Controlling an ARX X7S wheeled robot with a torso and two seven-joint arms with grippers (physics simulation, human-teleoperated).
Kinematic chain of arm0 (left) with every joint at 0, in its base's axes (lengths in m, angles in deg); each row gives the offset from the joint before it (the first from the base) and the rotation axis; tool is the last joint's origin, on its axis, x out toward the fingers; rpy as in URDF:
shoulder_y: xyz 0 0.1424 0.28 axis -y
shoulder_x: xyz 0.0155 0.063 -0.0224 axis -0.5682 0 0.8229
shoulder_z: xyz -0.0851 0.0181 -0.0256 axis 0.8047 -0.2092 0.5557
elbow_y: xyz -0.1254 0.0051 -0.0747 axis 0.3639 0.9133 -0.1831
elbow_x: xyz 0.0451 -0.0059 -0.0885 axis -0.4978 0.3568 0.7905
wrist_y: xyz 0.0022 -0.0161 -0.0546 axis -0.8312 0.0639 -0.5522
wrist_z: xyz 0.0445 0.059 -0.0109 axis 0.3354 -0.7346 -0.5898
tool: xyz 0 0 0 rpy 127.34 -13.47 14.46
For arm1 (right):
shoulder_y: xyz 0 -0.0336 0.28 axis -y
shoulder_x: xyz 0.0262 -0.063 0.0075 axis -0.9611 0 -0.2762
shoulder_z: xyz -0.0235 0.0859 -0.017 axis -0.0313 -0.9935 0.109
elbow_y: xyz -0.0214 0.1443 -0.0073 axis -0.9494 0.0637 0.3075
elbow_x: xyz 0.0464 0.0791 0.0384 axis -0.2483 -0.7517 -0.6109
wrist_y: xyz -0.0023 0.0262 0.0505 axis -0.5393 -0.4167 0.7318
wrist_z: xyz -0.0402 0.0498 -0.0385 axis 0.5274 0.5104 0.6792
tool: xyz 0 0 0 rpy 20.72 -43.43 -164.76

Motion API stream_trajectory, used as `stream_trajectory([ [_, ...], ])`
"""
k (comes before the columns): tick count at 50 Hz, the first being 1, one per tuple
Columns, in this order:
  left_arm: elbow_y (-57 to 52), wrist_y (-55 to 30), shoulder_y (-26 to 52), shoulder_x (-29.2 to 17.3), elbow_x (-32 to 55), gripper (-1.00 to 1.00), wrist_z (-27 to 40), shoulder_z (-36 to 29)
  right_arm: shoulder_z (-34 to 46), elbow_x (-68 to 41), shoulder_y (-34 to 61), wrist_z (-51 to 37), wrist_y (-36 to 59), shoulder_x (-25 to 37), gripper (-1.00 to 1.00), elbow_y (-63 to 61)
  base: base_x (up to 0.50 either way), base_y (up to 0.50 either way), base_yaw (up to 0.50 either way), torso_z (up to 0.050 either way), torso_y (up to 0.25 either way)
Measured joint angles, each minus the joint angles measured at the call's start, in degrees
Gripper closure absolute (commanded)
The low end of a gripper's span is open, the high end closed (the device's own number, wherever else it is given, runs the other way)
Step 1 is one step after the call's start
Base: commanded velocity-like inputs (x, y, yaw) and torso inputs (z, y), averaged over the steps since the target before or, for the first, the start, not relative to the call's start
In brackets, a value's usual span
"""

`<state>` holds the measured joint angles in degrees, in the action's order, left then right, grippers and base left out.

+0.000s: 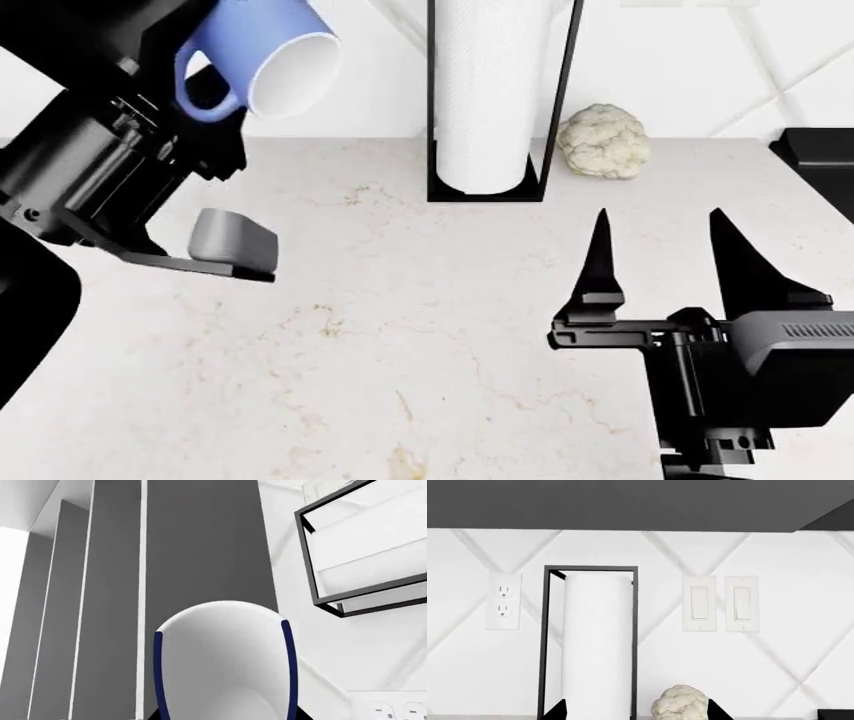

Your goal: A wet mug is on the counter and needs to be dried. Pick it up and place it upside down in the open cabinet.

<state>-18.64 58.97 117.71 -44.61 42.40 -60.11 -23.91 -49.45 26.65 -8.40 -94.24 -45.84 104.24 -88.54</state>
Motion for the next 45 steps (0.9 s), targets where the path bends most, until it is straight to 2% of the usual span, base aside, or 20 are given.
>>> stream_trajectory([
  [22, 2.3, 9.7, 5.5, -1.3, -12.2, 1.0, 1.5, -3.8, 0.0, -3.1, 0.2, 0.7, 1.1, 0.7, -1.0, -1.0, 0.0, 0.0, 0.0, 0.0, 0.0],
  [45, 5.9, 22.9, 15.9, 0.5, -26.7, 1.0, 12.8, -6.5, -4.5, -25.1, 3.7, 0.4, 10.3, 3.1, -1.0, -5.4, 0.0, 0.0, 0.0, 0.0, 0.0],
])
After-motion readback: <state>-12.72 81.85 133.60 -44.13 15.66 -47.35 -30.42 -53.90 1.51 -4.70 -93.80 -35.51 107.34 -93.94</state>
